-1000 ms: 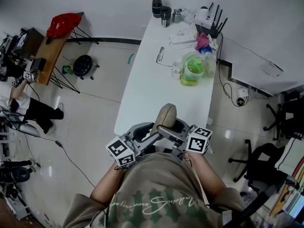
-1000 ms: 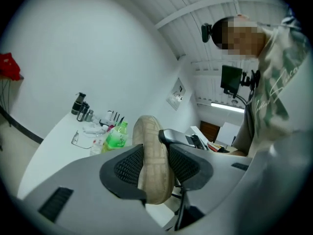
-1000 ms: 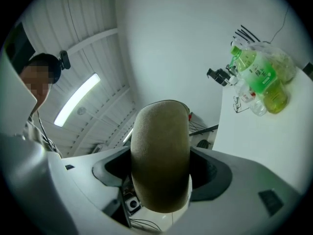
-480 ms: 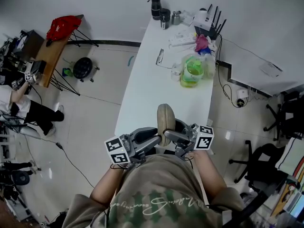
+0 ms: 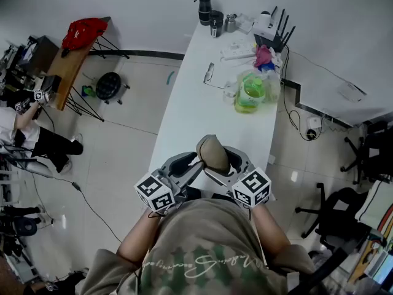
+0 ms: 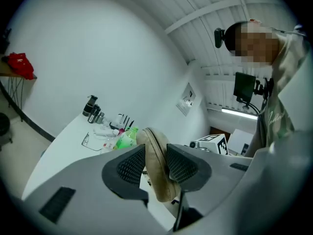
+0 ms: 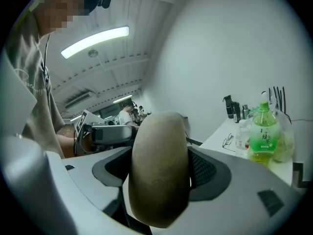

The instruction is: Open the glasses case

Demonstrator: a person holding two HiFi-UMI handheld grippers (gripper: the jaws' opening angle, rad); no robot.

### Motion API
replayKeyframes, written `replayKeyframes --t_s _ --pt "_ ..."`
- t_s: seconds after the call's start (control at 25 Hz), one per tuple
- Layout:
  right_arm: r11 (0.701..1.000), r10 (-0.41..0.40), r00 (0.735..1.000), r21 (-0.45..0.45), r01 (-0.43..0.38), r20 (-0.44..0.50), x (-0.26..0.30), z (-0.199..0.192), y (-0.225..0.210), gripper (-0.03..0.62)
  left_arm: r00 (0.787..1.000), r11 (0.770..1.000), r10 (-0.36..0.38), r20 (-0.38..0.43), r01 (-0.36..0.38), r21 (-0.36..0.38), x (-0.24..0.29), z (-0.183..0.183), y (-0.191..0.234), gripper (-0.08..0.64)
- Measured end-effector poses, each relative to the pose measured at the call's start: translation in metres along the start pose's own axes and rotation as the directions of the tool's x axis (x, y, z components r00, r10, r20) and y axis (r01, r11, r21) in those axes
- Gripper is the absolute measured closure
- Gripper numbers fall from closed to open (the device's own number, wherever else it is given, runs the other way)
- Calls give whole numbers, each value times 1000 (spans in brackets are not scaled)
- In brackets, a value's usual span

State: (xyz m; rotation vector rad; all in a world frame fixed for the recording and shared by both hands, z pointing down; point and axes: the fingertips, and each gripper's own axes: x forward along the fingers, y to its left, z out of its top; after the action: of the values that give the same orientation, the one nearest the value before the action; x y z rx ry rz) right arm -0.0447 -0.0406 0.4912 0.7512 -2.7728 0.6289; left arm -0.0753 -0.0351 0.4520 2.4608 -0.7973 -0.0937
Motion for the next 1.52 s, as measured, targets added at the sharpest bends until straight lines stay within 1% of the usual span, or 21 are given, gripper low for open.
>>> replayKeyframes --t_s 0.12,0.2,0.28,0.36,0.44,0.52,0.56,0.68,0.8,0.88,0.96,1.0,1.04,1.08,1.12,1.16,1.24,1.32,1.4,1.44,1.52 --pt "999 -50 999 -21 50 -9 1 -1 0 247 998 998 54 -8 -54 -10 0 -5 8 429" --pt "998 -65 998 -17 65 0 -1 -2 0 247 997 997 81 -7 -81 -16 -1 -7 13 383" --pt "998 -57 998 -8 57 -1 -1 -6 2 247 997 996 82 -15 -82 -24 -1 -10 14 350" --pt "1000 -9 1000 13 10 -14 -1 -9 6 247 999 998 41 -16 -42 -46 -1 -12 9 350" --pt "999 34 998 17 -34 -47 -1 -14 11 247 999 997 -24 -24 22 -72 1 -15 -2 350" --pt "999 27 996 -22 -29 -82 0 -20 12 246 997 996 -61 -42 58 -69 7 -19 -12 350" --pt "999 12 997 -34 -15 -82 -1 -21 11 247 998 997 -53 -43 50 -59 9 -21 -15 350" --pt "999 -34 998 -20 33 -58 -5 -20 4 247 1000 999 20 -25 -20 -24 13 -21 -13 350" --pt "995 -63 996 -82 57 -71 -5 -22 3 247 997 998 63 -36 -63 -3 8 -25 -6 358" --pt "996 -21 997 -89 14 -73 -5 -23 5 247 996 997 71 -50 -71 0 4 -26 -1 378" --pt "997 71 996 -27 -73 -50 -9 -23 7 247 995 996 94 -43 -94 10 0 -24 4 383" --pt "991 129 991 23 -129 -26 -13 -22 9 247 992 993 120 -26 -120 15 -3 -20 9 419" --pt "979 191 982 76 -191 2 -17 -20 12 247 990 990 142 -5 -141 16 -7 -16 14 493" --pt "961 248 969 123 -249 24 -20 -19 15 249 990 990 140 13 -140 8 -10 -11 17 532" --pt "944 287 957 156 -289 37 -21 -19 19 249 993 994 112 22 -112 -6 -11 -7 16 552" --pt "936 301 952 177 -305 48 -21 -20 21 249 998 998 67 19 -67 -17 -9 -4 10 552" --pt "930 268 957 227 -288 114 -19 -16 12 247 999 1000 -31 -14 31 2 -1 -9 -6 551" --pt "914 234 947 284 -291 218 -21 -6 0 249 995 995 -97 -27 97 -4 6 -18 -24 551" --pt "923 223 943 257 -286 247 -21 0 -4 249 995 994 -100 3 100 -34 9 -20 -32 552" --pt "932 223 945 232 -278 240 -19 2 -5 265 995 995 -94 16 94 -40 9 -20 -32 554" --pt "938 227 946 208 -276 232 -18 4 -5 271 994 993 -105 23 106 -48 9 -16 -33 552"
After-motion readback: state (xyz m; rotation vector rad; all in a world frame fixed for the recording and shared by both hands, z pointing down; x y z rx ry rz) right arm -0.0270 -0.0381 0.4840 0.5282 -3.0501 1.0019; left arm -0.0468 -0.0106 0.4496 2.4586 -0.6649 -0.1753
